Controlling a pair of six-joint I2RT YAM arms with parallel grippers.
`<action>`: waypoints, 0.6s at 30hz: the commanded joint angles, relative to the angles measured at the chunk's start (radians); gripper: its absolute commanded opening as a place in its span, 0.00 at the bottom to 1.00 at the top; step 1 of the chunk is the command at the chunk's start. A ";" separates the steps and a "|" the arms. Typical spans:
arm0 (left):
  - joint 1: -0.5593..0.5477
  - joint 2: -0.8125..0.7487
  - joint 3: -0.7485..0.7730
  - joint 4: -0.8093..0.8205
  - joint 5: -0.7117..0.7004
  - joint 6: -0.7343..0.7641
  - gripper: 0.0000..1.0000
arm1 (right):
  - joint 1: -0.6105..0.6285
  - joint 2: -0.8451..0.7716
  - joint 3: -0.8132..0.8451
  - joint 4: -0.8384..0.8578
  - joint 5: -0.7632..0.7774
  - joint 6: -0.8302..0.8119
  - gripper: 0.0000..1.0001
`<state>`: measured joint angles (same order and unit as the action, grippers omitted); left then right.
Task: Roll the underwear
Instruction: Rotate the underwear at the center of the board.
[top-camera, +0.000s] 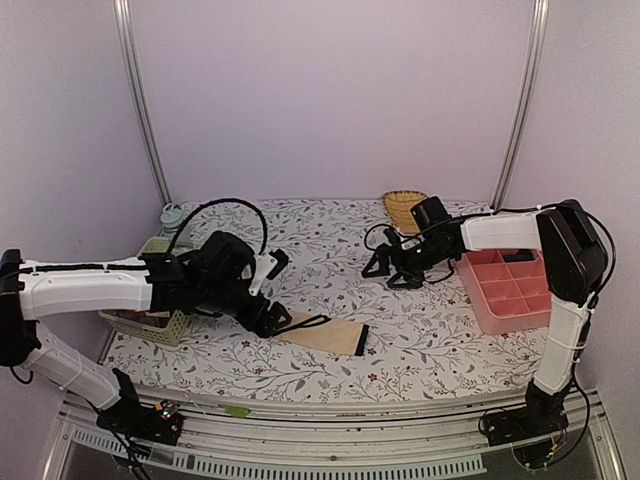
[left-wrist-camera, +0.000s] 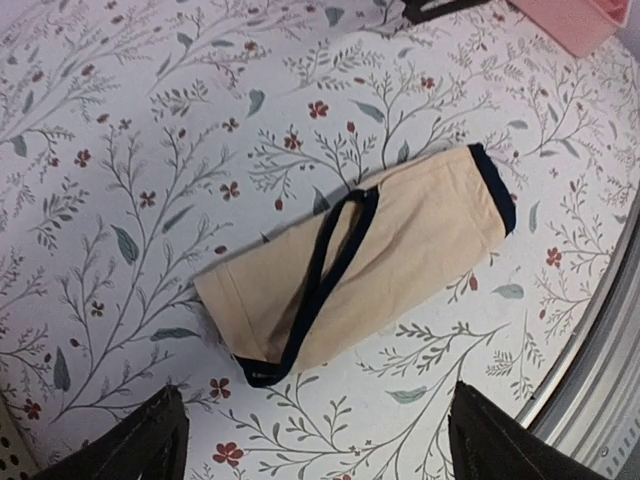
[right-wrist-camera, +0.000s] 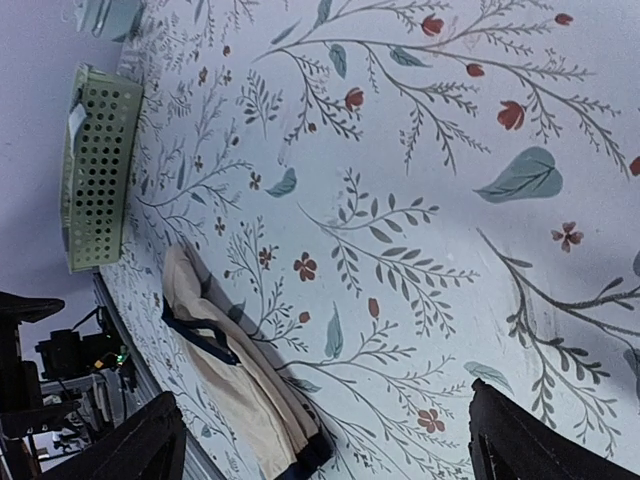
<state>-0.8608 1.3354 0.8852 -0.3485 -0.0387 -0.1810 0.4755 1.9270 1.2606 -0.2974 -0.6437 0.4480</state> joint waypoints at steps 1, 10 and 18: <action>-0.061 0.056 -0.046 -0.089 -0.107 -0.186 0.90 | 0.063 0.007 0.075 -0.161 0.221 -0.146 0.99; -0.107 0.227 -0.026 -0.137 -0.171 -0.249 0.91 | 0.148 0.134 0.171 -0.285 0.465 -0.294 0.99; -0.106 0.325 -0.020 -0.114 -0.200 -0.242 0.92 | 0.265 0.189 0.160 -0.305 0.582 -0.355 0.99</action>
<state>-0.9558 1.6245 0.8455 -0.4656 -0.2020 -0.4152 0.6865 2.0670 1.4342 -0.5522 -0.1555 0.1413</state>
